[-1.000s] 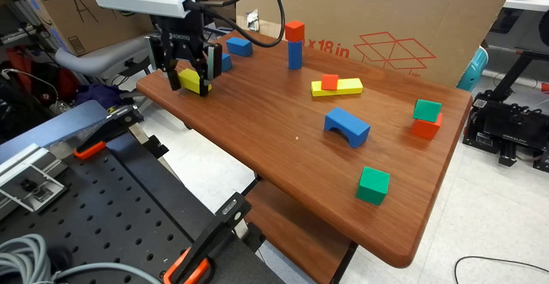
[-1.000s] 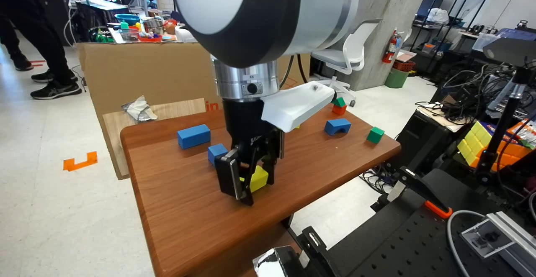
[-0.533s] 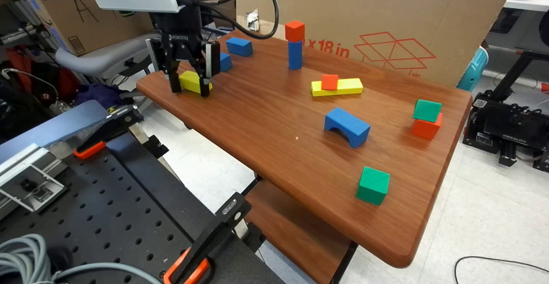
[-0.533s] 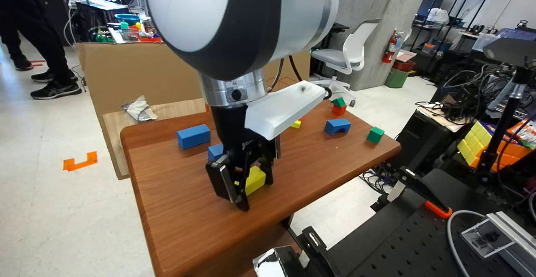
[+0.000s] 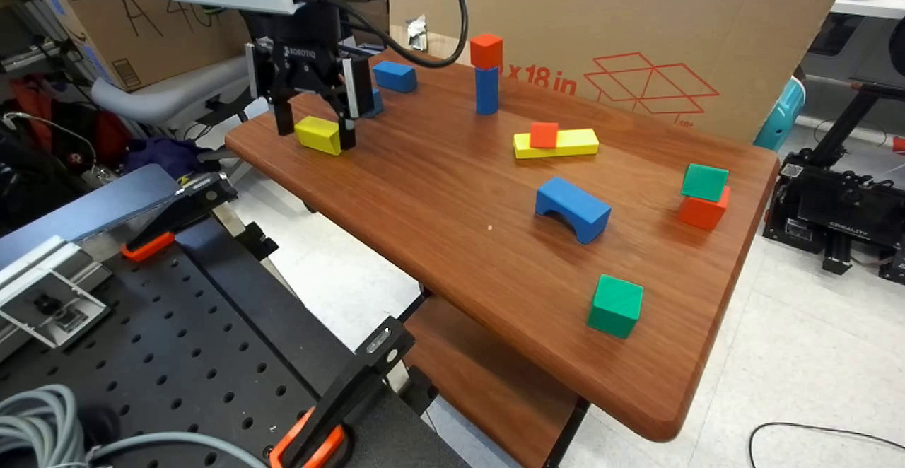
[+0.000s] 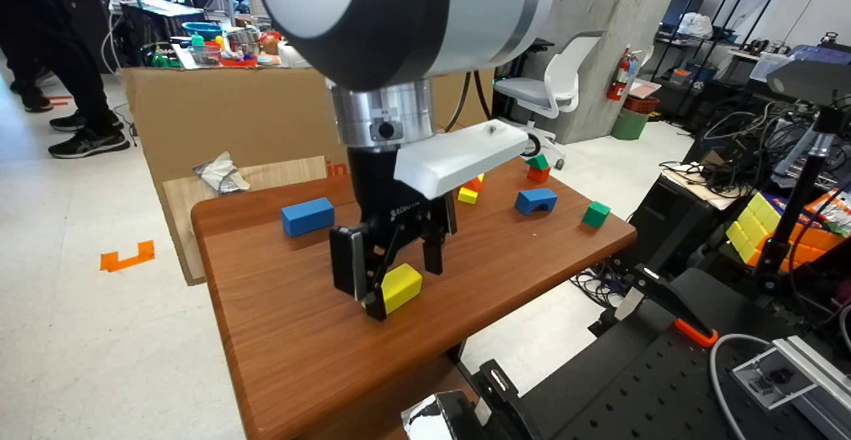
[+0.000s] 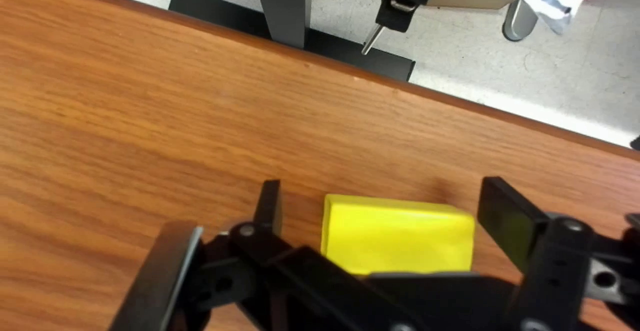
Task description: Move the yellow block to the left
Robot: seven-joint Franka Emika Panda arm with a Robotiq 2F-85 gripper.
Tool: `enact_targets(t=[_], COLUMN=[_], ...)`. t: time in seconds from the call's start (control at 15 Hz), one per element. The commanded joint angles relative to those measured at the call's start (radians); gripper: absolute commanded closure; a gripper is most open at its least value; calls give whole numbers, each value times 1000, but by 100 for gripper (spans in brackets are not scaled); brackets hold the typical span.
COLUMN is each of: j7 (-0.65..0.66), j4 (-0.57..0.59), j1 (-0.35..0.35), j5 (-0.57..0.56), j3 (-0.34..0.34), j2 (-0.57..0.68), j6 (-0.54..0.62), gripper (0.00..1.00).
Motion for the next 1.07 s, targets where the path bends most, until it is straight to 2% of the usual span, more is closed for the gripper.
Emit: enact_targets(t=[0.0,0.2,0.47,0.53,1.0], j7=[-56,-105,-122,-91,-91], j4=[-91,-140,-175,-128,-132], j1=[-63,-94,-98,-78,-77], j5=[94,167,179,149,149], j3=[37,57,36,31,30], j2=[-148,-262,-380,-312,-312], j6=[4,0,19,-2,-4], gripper=[0,0,0,0,0])
